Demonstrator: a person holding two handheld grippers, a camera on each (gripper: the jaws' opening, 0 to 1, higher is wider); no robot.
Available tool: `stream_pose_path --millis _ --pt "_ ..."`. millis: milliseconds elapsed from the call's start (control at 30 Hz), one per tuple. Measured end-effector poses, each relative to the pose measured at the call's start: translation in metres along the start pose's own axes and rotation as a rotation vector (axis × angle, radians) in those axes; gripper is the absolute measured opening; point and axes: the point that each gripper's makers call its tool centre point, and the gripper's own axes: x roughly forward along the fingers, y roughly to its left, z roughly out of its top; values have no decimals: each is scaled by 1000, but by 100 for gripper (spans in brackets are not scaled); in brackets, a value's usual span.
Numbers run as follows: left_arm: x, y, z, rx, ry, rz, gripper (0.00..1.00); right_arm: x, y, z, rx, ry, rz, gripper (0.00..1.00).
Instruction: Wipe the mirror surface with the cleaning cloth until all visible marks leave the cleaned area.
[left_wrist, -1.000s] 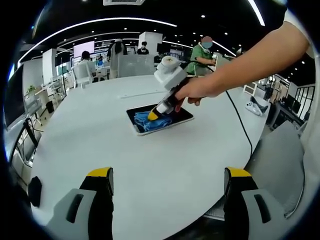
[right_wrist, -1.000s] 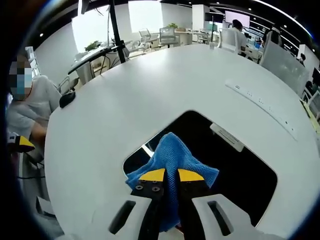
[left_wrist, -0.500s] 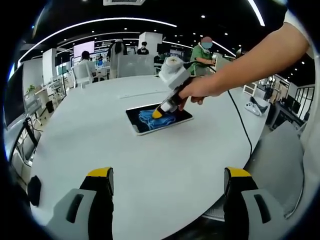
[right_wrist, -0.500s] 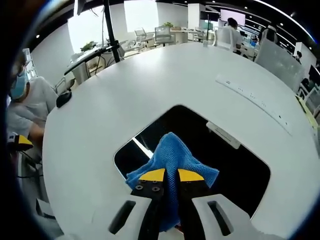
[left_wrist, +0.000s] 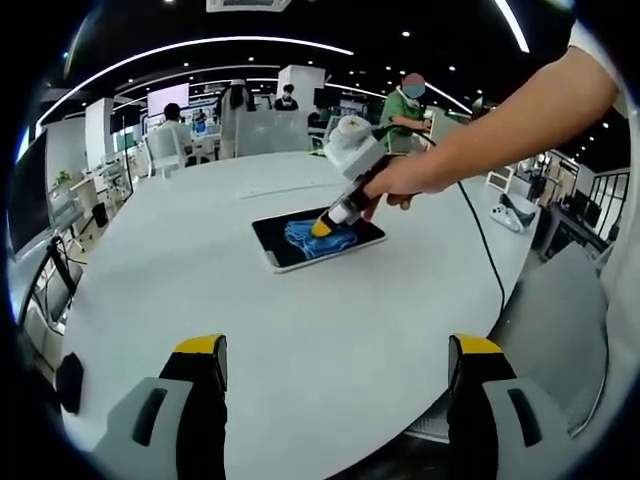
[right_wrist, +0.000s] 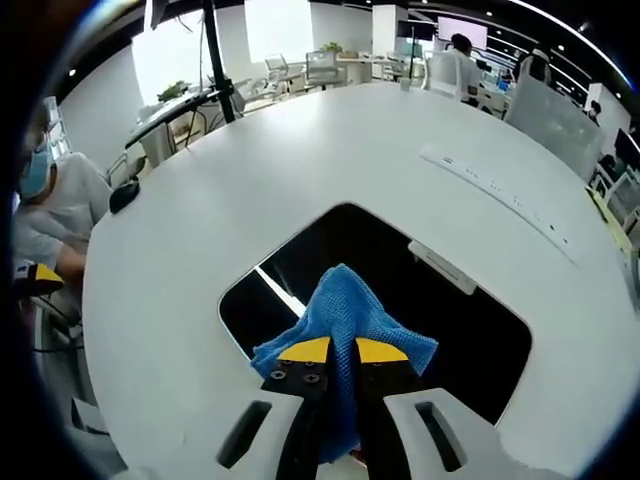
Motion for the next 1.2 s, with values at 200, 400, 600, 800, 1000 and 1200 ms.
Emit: stream_pose_path --millis 200,400,600,800,1000,1200 --pt "0 -1 0 1 -1 0 92 -8 -1 -4 2 6 -6 3" --pt "1 -2 -1 0 0 -3 92 -1 -9 -3 2 12 -6 3" --pt "1 -2 0 3 0 -4 92 -8 -5 -6 4 12 -10 3" --pt "1 -1 0 3 1 -4 92 -2 -12 -6 4 13 -10 3" --pt "1 -2 0 3 2 -6 92 -2 -14 -7 1 14 -12 3" --pt "2 -2 0 7 4 -8 92 -4 -16 -8 1 16 -16 3"
